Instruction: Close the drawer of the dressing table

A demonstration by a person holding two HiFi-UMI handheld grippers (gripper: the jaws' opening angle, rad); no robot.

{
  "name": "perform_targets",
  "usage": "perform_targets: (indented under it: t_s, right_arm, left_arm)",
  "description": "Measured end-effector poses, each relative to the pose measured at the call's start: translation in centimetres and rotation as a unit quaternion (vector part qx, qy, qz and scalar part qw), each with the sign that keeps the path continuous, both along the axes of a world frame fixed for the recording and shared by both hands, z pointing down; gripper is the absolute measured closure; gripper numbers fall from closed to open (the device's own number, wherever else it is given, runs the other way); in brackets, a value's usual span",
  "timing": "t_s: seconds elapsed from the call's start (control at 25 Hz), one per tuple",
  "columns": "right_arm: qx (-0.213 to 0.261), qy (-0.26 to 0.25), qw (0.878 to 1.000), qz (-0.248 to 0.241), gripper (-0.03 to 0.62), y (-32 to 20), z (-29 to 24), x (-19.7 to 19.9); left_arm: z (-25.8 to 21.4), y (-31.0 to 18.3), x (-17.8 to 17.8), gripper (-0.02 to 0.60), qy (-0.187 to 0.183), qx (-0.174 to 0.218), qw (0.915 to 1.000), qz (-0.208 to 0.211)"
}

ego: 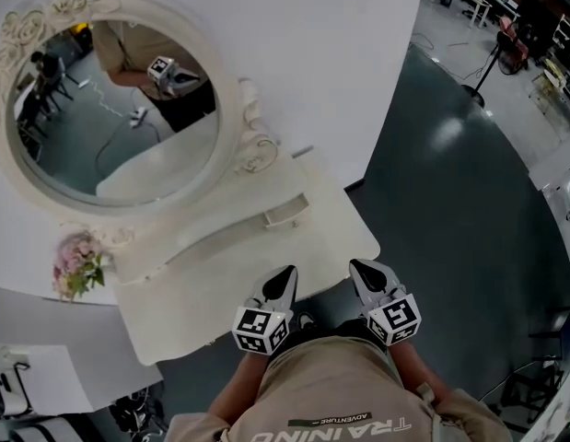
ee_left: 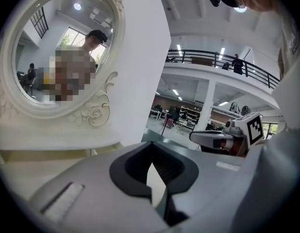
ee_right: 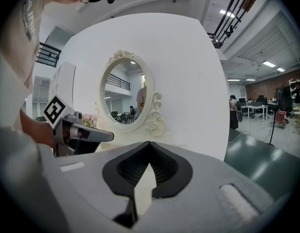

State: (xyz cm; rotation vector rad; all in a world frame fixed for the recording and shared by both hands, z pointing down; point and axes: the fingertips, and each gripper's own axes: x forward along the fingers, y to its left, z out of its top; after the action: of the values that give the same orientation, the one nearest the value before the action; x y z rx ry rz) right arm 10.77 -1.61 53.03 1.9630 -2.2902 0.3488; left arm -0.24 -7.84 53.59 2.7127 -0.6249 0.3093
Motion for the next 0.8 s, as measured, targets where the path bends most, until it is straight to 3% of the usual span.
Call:
perform_targets:
  t_s: [0.32,0.8]
  right_arm:
    - [-0.029,0.014,0.999,-0.021,0.592,-2.1,-0.2,0.3]
    - [-0.047,-0.009,0.991,-0.124,0.591,-10.2,1.8,1.9]
  left_arm:
    - [0.3,-1.6,0.2,0.563,-0.002,-0.029,0.9995,-0.01]
    - [0.2,-7.9,-0.1,0.563,-0.031,-0.03,0.9896,-0.137]
